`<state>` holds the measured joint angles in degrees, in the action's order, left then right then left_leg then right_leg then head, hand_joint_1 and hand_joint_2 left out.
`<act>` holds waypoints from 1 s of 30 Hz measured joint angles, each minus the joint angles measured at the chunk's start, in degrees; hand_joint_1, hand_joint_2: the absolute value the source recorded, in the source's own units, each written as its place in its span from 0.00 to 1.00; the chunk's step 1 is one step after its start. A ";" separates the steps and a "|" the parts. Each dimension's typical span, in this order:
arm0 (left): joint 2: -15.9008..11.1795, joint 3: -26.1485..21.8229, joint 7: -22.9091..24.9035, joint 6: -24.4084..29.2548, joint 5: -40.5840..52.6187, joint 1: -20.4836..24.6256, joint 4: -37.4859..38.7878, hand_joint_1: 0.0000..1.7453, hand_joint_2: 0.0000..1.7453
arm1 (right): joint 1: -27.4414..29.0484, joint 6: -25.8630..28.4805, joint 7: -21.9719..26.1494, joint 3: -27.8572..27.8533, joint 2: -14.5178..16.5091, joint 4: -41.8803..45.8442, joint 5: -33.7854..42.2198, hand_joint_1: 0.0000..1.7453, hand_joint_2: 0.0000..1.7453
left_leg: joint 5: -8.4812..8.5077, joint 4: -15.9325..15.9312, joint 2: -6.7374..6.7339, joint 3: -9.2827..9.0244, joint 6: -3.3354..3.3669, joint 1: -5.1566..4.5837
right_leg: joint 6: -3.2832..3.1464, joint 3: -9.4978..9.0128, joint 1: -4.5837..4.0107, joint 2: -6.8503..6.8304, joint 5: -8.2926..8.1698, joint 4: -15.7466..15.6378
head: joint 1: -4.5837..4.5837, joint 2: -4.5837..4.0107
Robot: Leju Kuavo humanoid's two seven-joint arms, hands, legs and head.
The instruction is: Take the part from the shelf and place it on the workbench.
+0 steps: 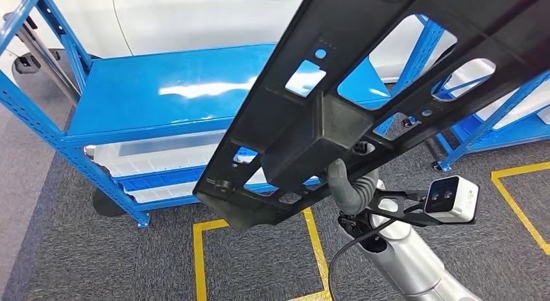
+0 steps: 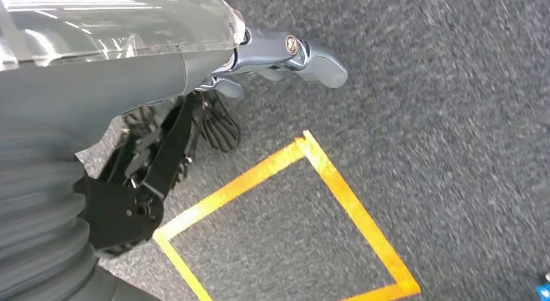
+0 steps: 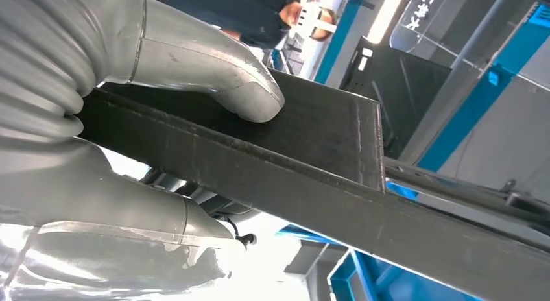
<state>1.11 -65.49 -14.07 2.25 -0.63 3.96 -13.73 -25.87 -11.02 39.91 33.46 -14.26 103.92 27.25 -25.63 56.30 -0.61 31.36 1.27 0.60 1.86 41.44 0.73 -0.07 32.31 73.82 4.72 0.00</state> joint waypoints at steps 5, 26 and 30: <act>0.24 -0.22 0.14 0.03 0.00 -0.21 0.00 0.00 1.00 | 0.34 -2.81 0.01 -0.12 -1.18 -0.09 0.08 1.00 1.00 | 0.76 1.13 0.08 1.72 -0.85 -0.05 | -0.49 -9.94 0.10 0.03 -4.67 -14.07 | -0.01 0.00; 0.36 -1.61 -0.42 -0.24 -0.02 -0.49 -0.02 0.00 1.00 | 0.35 -5.88 0.02 -2.56 -3.58 -0.51 2.34 1.00 1.00 | -0.35 0.28 -0.20 -0.38 -0.34 -0.04 | -1.31 -7.24 -0.56 0.12 -4.97 -13.38 | -0.01 0.00; 0.53 -1.91 -0.56 -0.31 -0.07 -0.54 -0.02 0.00 1.00 | 1.70 -8.50 0.03 -3.55 -4.43 -0.51 2.87 1.00 1.00 | -0.10 0.27 -0.99 -0.02 0.05 -0.02 | -0.48 -1.11 -0.08 0.10 0.75 -0.38 | 0.00 0.00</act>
<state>1.64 -67.41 -14.63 1.94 -0.70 3.42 -13.75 -24.17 -19.52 39.94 29.92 -18.69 103.41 30.12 -25.73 56.57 -1.60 31.33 1.33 0.59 1.37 40.32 0.65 0.03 33.06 73.43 4.72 0.00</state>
